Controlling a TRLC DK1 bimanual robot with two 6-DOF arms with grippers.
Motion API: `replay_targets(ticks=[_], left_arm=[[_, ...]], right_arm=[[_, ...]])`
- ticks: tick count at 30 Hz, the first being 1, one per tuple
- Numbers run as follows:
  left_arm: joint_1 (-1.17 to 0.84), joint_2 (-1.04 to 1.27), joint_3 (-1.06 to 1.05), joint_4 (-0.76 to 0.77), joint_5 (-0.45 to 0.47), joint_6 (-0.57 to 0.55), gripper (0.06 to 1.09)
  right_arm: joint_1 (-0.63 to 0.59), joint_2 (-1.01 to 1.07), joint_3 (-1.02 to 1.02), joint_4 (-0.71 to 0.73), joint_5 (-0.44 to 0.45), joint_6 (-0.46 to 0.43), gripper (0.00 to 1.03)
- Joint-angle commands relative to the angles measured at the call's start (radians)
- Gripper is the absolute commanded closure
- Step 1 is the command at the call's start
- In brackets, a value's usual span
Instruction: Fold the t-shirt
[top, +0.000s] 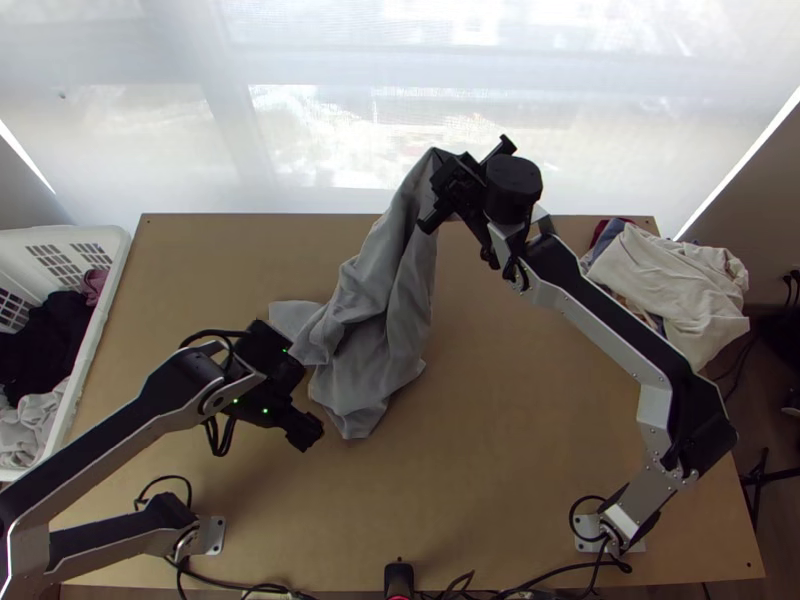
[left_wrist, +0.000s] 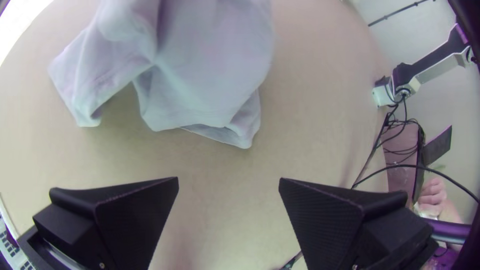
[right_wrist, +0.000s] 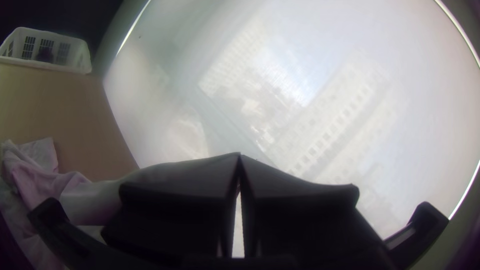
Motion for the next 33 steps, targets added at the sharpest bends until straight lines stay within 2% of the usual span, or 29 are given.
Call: replay_targets(ticks=[1, 9, 15, 19, 22, 27, 29, 33], left_arm=[[-0.085, 0.131, 0.014, 0.087, -0.031, 0.022, 0.11], [-0.094, 0.236, 0.025, 0.233, -0.117, 0.047, 0.11], [-0.105, 0.312, 0.027, 0.268, -0.132, 0.037, 0.11], [-0.108, 0.362, 0.028, 0.265, -0.133, 0.014, 0.17], [-0.105, 0.385, 0.027, 0.268, -0.14, 0.004, 0.34], [-0.097, 0.354, 0.027, 0.285, -0.158, -0.022, 0.69], [-0.091, 0.335, 0.03, 0.284, -0.163, -0.022, 0.76], [-0.085, 0.312, 0.03, 0.267, -0.163, -0.022, 0.78]], right_arm=[[-0.019, -0.028, -0.043, 0.004, 0.013, 0.02, 1.0], [-0.01, -0.079, -0.098, 0.002, 0.019, 0.036, 1.0], [-0.007, -0.102, -0.116, -0.004, 0.022, 0.048, 1.0], [-0.007, -0.122, -0.13, -0.007, 0.023, 0.053, 1.0], [-0.005, -0.14, -0.149, -0.007, 0.025, 0.054, 1.0], [-0.008, -0.183, -0.201, -0.007, 0.028, 0.056, 1.0], [-0.01, -0.2, -0.222, -0.007, 0.028, 0.054, 1.0], [-0.013, -0.222, -0.256, -0.007, 0.029, 0.054, 1.0]])
